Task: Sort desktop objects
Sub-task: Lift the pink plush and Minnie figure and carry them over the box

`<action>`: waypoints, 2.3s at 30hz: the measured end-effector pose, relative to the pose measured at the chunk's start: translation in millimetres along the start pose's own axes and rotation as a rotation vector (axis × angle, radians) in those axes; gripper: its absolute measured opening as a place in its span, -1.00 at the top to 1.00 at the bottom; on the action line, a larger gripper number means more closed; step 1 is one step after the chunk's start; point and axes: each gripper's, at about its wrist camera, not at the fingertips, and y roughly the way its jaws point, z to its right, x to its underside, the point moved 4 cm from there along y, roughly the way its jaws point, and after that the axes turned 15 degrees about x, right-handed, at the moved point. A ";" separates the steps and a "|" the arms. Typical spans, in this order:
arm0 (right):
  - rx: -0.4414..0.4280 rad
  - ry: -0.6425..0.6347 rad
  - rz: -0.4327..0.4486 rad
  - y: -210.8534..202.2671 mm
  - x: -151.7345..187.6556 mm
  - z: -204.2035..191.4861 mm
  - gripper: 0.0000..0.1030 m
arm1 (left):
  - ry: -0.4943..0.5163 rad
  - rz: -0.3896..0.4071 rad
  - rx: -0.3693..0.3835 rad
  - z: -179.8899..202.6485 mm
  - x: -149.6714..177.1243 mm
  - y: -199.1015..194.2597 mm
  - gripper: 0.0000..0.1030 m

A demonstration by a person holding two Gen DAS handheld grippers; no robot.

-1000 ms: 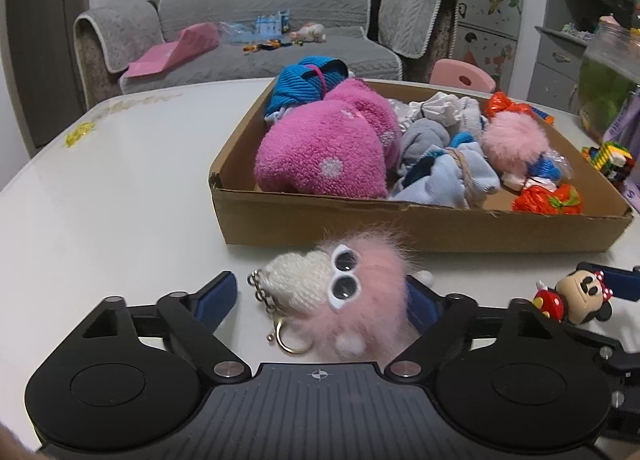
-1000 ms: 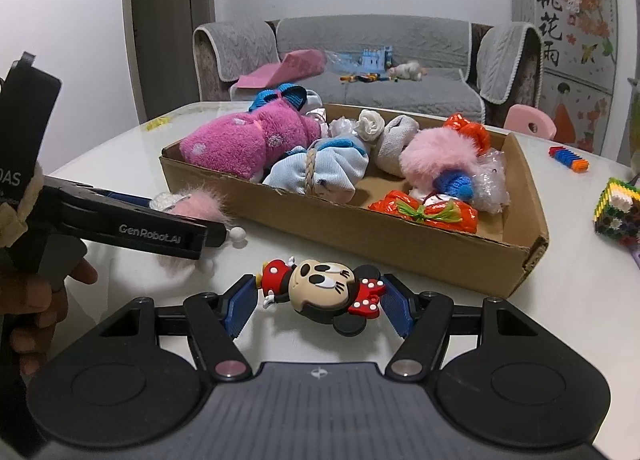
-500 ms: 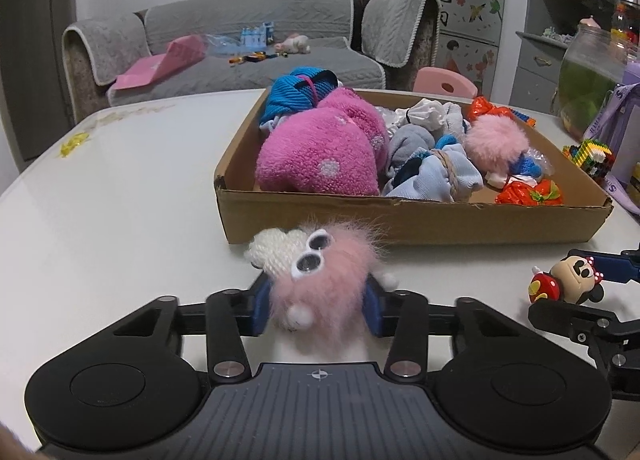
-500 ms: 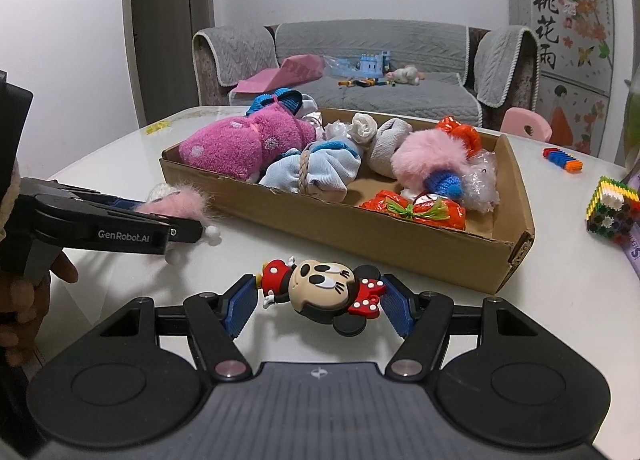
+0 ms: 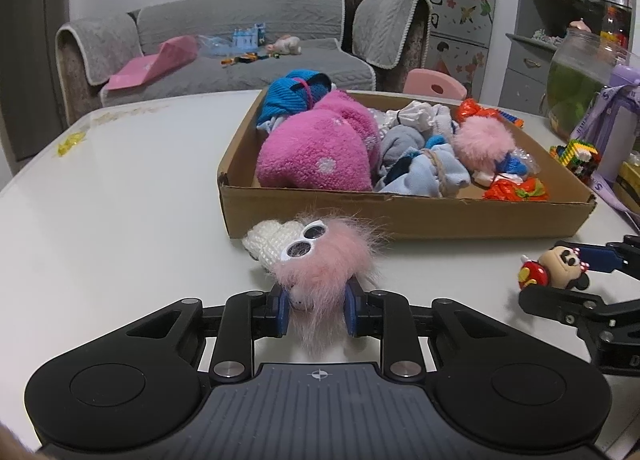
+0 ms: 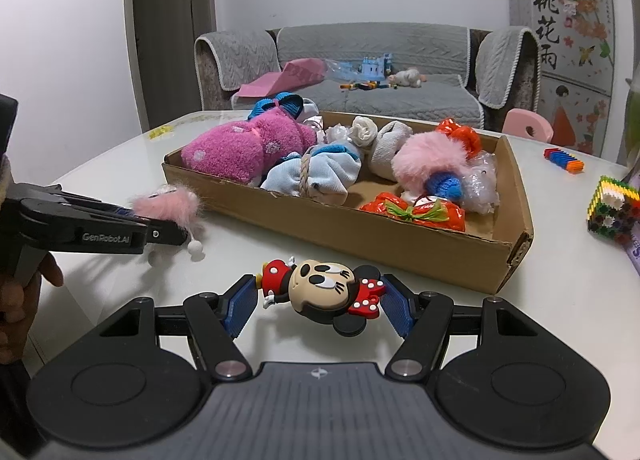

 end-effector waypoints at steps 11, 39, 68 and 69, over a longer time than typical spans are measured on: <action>-0.001 0.007 0.034 -10.7 -8.9 4.2 -0.23 | 0.085 0.098 -0.016 20.6 -18.7 -47.2 0.39; 0.117 -0.014 0.261 -35.4 -117.9 73.2 -0.23 | 0.213 0.206 0.034 71.9 -144.7 -59.0 0.38; 0.003 -0.141 0.201 29.8 -141.5 56.6 -0.23 | 0.217 0.016 0.070 64.2 -189.7 74.9 0.37; -0.006 -0.147 0.188 32.9 -136.6 54.8 -0.23 | 0.217 0.006 0.069 61.7 -187.6 80.4 0.37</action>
